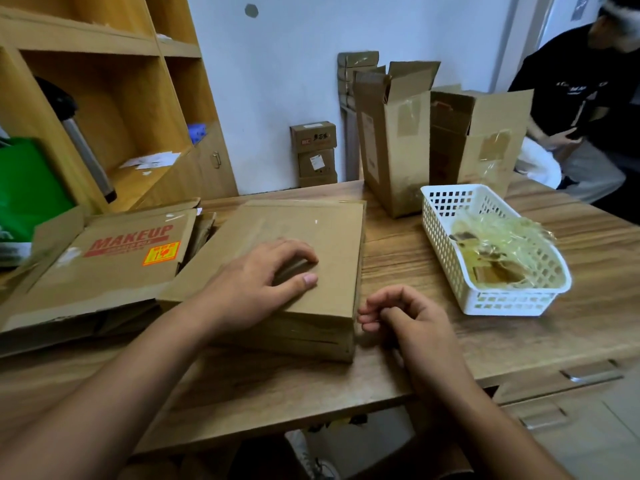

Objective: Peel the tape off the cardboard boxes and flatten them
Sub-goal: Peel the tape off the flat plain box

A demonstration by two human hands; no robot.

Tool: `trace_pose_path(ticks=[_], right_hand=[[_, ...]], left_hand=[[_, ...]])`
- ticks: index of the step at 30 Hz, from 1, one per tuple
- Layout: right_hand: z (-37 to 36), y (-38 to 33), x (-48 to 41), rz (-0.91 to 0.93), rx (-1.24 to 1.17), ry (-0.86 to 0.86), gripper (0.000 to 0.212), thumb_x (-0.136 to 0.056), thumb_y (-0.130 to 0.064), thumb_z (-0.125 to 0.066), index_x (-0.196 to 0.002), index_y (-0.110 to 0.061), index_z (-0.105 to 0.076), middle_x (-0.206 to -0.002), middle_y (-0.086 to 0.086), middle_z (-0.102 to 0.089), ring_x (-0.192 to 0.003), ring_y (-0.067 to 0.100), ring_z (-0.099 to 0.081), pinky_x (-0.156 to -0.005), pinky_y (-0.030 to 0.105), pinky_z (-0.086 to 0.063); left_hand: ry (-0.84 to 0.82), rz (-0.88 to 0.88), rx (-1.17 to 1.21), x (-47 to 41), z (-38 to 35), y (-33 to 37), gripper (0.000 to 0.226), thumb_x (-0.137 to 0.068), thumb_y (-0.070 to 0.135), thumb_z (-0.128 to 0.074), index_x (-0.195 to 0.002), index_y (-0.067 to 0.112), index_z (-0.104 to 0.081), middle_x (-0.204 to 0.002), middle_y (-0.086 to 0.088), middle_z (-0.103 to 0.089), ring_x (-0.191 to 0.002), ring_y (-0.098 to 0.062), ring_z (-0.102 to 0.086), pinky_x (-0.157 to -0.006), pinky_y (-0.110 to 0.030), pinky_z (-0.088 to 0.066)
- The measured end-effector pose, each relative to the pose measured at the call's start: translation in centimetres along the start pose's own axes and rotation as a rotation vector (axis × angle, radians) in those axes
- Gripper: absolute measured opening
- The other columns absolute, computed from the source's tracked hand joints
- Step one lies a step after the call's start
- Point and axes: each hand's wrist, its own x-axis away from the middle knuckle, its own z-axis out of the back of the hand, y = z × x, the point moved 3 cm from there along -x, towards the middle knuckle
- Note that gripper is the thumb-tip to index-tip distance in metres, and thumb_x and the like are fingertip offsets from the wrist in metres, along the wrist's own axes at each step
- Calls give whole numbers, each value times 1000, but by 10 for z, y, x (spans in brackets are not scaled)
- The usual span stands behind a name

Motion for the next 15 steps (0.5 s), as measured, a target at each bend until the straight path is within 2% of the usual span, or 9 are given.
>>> trace_pose_path(ticks=[3, 5, 10, 15], right_hand=[[0, -2, -2, 42, 4, -17, 33, -93, 18, -44, -101, -6, -65, -99, 8, -76, -93, 17, -71, -78, 22, -56], [0, -4, 0, 80, 7, -41, 33, -93, 18, -46, -103, -7, -64, -102, 9, -75, -98, 17, -71, -81, 22, -55], [0, -9, 7, 150, 54, -34, 33, -92, 20, -43, -90, -3, -67, -89, 13, -76, -84, 19, -72, -76, 25, -57], [-2, -11, 10, 137, 73, -36, 35, -88, 20, -43, -80, -3, -68, -78, 13, -75, -72, 16, -70, -68, 22, -55]], left_hand=[[-12, 5, 8, 0, -1, -2, 43, -90, 68, -44, -127, 49, -51, -134, 31, -49, -121, 4, -46, -101, -37, -46], [-7, 2, 17, -1, -1, -2, 46, -87, 72, -42, -126, 49, -51, -133, 32, -49, -122, 4, -46, -102, -39, -46], [11, -1, 42, -1, -2, -3, 49, -83, 75, -40, -125, 51, -50, -132, 31, -51, -123, 3, -48, -105, -43, -45], [20, 3, 69, -2, -3, -2, 49, -83, 73, -43, -124, 47, -54, -131, 28, -54, -124, 2, -49, -107, -43, -44]])
